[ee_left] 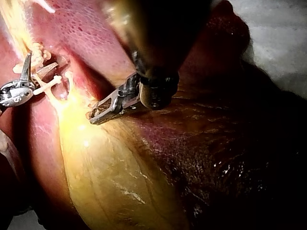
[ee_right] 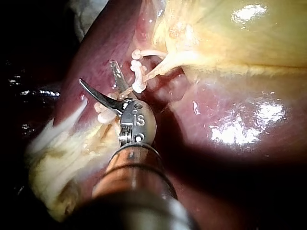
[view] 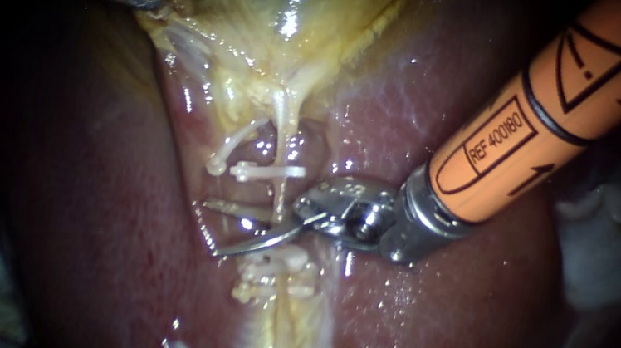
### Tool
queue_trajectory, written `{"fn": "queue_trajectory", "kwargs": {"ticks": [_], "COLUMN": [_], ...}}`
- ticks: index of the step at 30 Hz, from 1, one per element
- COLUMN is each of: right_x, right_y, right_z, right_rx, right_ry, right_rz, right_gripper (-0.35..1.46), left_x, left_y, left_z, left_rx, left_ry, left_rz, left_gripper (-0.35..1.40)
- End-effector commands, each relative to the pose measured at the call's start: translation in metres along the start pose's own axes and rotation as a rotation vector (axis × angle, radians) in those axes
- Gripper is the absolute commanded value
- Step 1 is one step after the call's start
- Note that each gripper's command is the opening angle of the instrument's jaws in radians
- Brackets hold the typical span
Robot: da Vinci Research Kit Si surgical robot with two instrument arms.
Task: Go to the cutting position right tube
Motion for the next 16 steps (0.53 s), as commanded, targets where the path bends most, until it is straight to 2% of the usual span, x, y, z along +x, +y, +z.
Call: {"fn": "queue_trajectory", "kwargs": {"ticks": [1,7,16], "right_x": [0.0005,0.0023,0.0024], "right_y": [-0.0004,-0.0016,-0.0017], "right_z": [-0.0001,-0.0005,-0.0005], "right_rx": [0.008,0.022,0.024], "right_ry": [0.006,0.021,0.024], "right_rz": [0.003,0.006,0.007], "right_gripper": [1.3,1.28,1.28], "left_x": [0.0,0.0,0.0], "left_y": [0.0,0.0,-0.0001], "left_z": [0.0,0.0,0.0], "left_rx": [0.0,0.0,-0.001], "left_ry": [0.0,0.0,0.0], "left_rz": [0.0,0.0,0.0], "left_gripper": [-0.35,-0.35,-0.35]}}
